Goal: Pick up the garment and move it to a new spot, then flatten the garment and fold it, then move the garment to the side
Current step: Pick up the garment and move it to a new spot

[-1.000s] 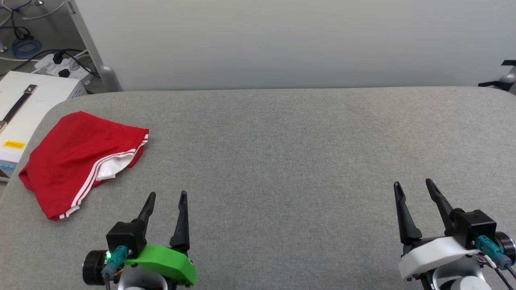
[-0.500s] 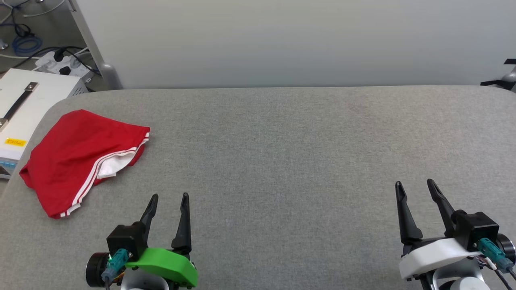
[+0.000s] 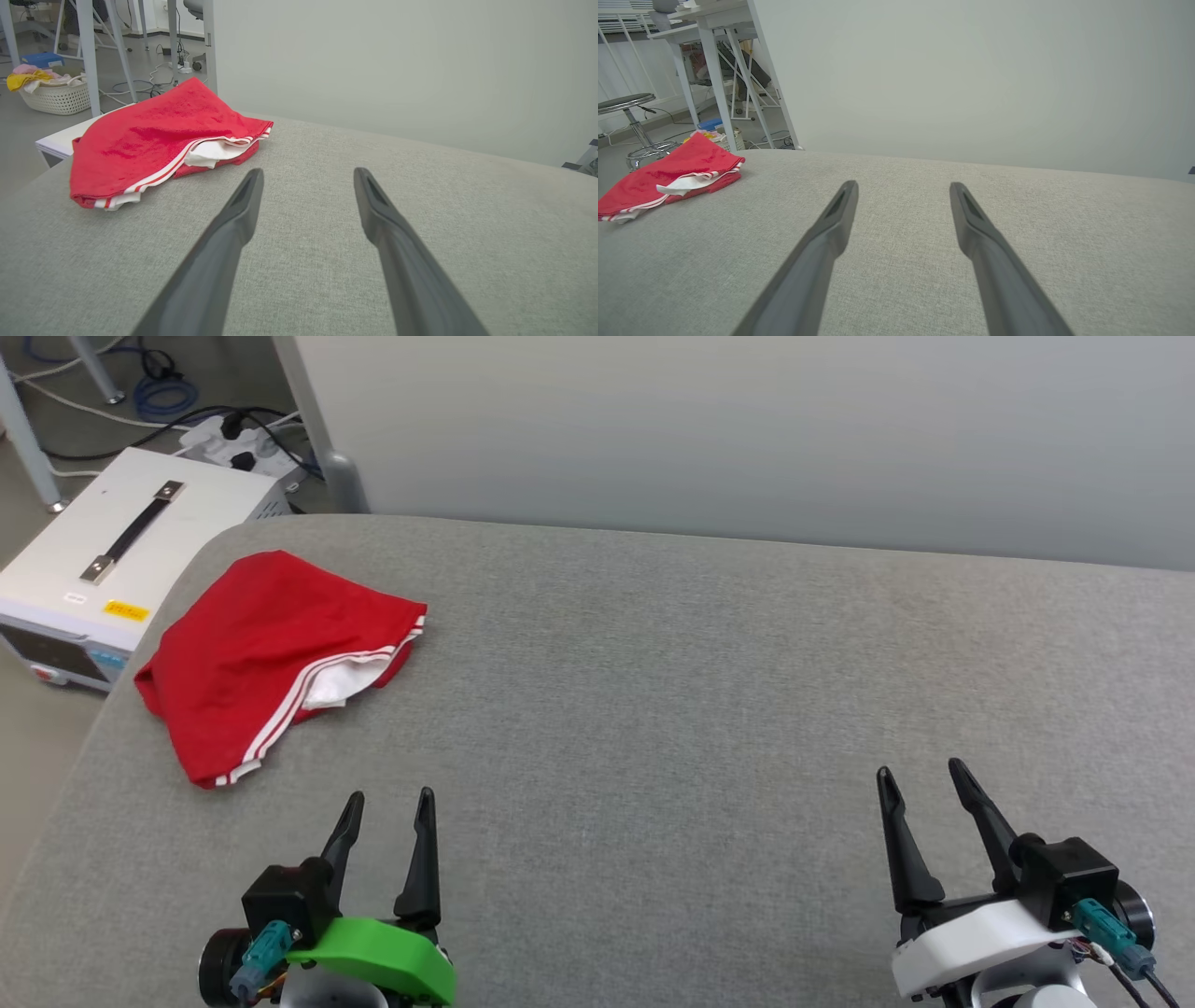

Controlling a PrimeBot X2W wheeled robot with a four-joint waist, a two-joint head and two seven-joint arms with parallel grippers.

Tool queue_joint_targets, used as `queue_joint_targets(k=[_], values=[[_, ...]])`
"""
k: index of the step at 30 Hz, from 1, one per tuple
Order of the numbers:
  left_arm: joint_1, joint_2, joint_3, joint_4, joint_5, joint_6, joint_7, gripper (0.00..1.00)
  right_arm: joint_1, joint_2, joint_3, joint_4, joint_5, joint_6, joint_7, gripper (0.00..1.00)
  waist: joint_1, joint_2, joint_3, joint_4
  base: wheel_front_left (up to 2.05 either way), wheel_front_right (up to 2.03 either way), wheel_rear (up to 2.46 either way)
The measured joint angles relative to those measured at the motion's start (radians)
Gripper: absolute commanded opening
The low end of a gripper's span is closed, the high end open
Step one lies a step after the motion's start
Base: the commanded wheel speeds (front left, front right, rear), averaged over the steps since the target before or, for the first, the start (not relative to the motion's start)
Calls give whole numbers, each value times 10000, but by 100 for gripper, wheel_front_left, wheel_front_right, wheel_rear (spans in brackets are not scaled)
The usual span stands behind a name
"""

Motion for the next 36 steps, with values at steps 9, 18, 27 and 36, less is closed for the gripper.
queue_joint_targets(k=[9,18,27,36], values=[[4,-2,13,130,-31,-82,-142,100,17,4,445,196,146,0,-169,100,0,0,-79,1109,0,0,0],[59,-2,-42,186,-56,-176,-222,100,44,6,686,276,221,0,-199,100,0,0,-208,2190,0,0,0],[165,-2,-150,182,-54,-253,-222,100,58,8,769,284,234,0,-199,100,0,0,-282,2837,0,0,0],[166,-2,-155,138,-58,-253,-222,100,58,8,765,280,230,0,-199,100,0,0,-145,2990,0,0,0]])
